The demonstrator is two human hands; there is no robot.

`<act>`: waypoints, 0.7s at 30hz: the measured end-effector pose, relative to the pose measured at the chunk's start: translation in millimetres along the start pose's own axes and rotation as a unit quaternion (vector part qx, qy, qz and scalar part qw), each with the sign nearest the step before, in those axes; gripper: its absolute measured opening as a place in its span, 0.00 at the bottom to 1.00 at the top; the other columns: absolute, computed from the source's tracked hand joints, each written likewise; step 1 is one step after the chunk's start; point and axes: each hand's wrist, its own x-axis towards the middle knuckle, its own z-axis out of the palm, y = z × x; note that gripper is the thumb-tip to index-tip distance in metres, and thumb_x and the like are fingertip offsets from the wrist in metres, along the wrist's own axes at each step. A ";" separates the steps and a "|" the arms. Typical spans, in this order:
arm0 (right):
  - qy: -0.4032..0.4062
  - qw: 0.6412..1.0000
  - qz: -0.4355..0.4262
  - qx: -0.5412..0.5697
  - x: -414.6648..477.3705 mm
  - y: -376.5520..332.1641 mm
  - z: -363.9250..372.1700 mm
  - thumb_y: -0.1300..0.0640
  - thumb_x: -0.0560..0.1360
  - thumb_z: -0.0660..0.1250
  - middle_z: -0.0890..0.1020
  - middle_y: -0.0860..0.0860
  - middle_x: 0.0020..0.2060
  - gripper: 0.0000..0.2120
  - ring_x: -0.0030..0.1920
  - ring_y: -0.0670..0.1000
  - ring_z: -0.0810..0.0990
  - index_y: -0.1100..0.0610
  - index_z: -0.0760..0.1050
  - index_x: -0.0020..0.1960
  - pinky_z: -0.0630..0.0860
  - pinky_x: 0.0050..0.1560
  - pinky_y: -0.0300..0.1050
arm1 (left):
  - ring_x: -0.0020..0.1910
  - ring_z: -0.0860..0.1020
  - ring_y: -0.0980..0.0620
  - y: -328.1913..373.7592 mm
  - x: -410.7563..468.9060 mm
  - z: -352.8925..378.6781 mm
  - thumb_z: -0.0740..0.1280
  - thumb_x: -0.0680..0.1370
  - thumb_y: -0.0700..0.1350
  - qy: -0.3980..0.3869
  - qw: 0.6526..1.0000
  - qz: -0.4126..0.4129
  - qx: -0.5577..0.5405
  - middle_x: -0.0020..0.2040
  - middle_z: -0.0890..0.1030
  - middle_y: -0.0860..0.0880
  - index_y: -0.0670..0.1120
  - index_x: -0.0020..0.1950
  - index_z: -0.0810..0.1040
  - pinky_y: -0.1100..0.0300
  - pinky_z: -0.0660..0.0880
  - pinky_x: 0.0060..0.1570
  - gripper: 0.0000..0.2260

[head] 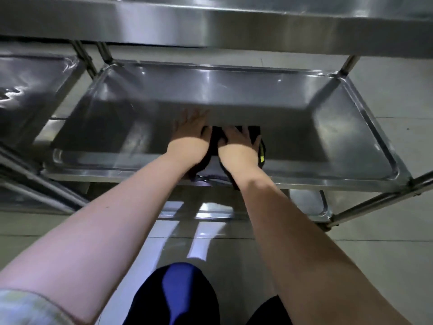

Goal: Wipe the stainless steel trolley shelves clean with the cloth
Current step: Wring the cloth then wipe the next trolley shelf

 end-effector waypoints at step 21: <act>-0.037 0.982 0.000 -0.187 13.5 63.6 0.2 0.34 0.79 0.48 0.45 0.44 0.80 0.28 0.79 0.57 0.41 0.34 0.45 0.77 0.39 0.76 0.57 | 0.75 0.40 0.28 -65.0 15.7 -1.1 0.48 0.81 0.65 -0.099 0.970 -0.091 0.204 0.79 0.41 0.35 0.71 0.75 0.42 0.33 0.38 0.72 0.25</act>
